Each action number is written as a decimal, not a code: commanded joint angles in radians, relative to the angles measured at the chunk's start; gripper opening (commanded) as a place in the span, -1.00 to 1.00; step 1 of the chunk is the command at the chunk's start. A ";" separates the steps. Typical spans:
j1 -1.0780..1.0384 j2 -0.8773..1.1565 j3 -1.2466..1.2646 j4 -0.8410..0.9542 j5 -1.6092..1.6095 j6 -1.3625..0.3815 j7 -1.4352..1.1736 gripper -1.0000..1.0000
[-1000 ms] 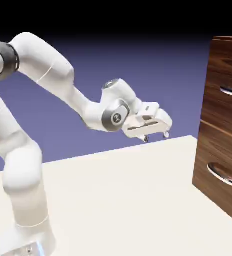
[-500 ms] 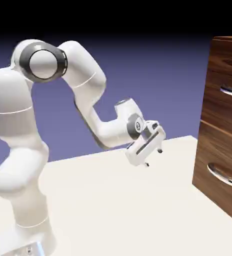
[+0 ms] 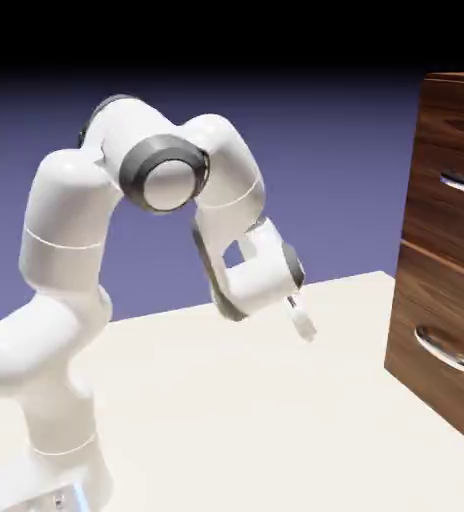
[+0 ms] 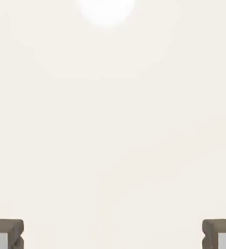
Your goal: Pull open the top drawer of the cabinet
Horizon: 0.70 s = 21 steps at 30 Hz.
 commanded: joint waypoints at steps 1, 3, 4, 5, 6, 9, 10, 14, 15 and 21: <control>-0.021 0.024 0.024 0.012 -0.036 -0.005 -0.044 0.00; -0.063 0.073 0.073 0.035 -0.108 -0.015 -0.131 0.00; -0.084 0.097 0.097 0.046 -0.144 -0.020 -0.174 0.00; -0.105 0.121 0.121 0.058 -0.180 -0.025 -0.218 0.00; -0.126 0.145 0.145 0.069 -0.216 -0.030 -0.261 0.00; -0.189 0.218 0.218 0.104 -0.324 -0.046 -0.391 0.00; -0.210 0.242 0.242 0.116 -0.360 -0.051 -0.435 0.00; -0.294 0.339 0.339 0.162 -0.503 -0.071 -0.609 0.00; -0.315 0.363 0.363 0.174 -0.539 -0.076 -0.652 0.00; -0.441 0.509 0.508 0.243 -0.755 -0.107 -0.913 0.00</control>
